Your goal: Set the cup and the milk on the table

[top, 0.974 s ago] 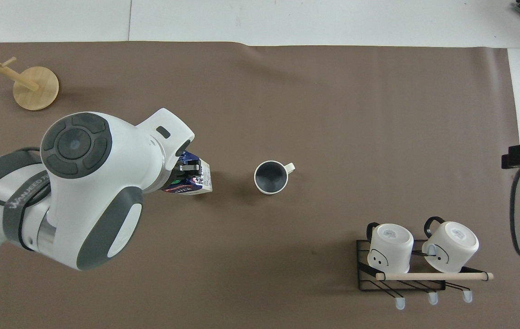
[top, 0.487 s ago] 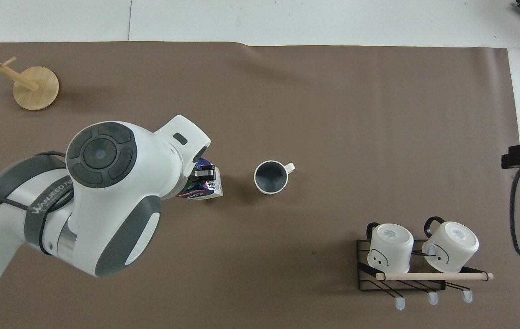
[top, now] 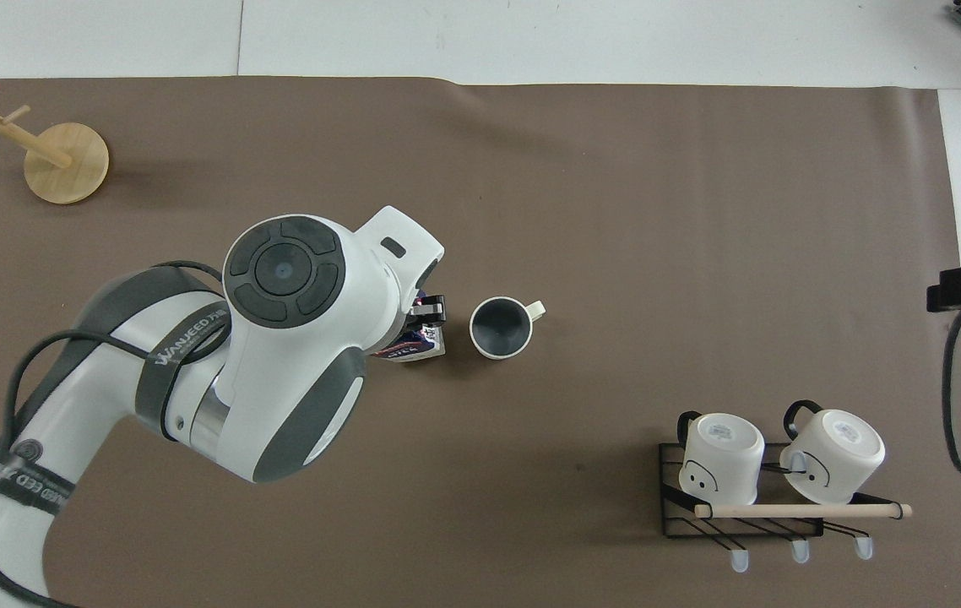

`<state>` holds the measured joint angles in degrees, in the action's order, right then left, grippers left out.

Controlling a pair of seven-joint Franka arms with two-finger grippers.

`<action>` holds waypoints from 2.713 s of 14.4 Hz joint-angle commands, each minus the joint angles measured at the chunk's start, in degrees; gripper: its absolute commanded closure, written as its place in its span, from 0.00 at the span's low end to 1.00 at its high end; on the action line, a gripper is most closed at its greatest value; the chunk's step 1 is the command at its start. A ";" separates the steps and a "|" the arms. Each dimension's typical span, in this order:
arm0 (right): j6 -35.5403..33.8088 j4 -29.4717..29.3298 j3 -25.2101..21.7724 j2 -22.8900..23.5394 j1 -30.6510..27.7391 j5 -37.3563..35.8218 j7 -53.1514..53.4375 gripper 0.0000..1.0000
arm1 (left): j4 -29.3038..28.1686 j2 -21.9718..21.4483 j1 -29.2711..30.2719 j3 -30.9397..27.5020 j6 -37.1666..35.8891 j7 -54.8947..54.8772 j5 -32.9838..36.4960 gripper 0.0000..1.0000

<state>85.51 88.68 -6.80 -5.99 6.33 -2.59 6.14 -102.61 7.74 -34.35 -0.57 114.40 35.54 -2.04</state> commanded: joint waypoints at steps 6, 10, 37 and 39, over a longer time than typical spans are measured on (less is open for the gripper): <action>-1.04 -0.96 0.12 0.54 -0.62 0.74 -1.39 0.00 | 1.54 0.87 -1.51 -0.92 0.38 1.38 -0.68 0.42; -1.04 -0.96 0.03 0.54 -0.62 0.83 -1.39 0.00 | 1.54 1.57 -1.69 -0.92 1.08 1.81 -0.68 0.41; -1.04 -0.96 0.03 0.54 -0.62 0.83 -1.39 0.00 | 9.16 2.10 -3.45 -0.04 -5.22 9.64 -4.10 0.00; -1.04 -0.96 0.12 0.54 -0.62 0.74 -1.39 0.00 | 10.50 1.67 -2.48 -0.22 -9.09 8.68 -3.24 0.00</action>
<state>85.51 88.68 -6.80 -5.98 6.33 -2.59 6.14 -94.61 9.35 -37.12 0.01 109.61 44.45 -4.71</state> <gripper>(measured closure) 0.000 0.000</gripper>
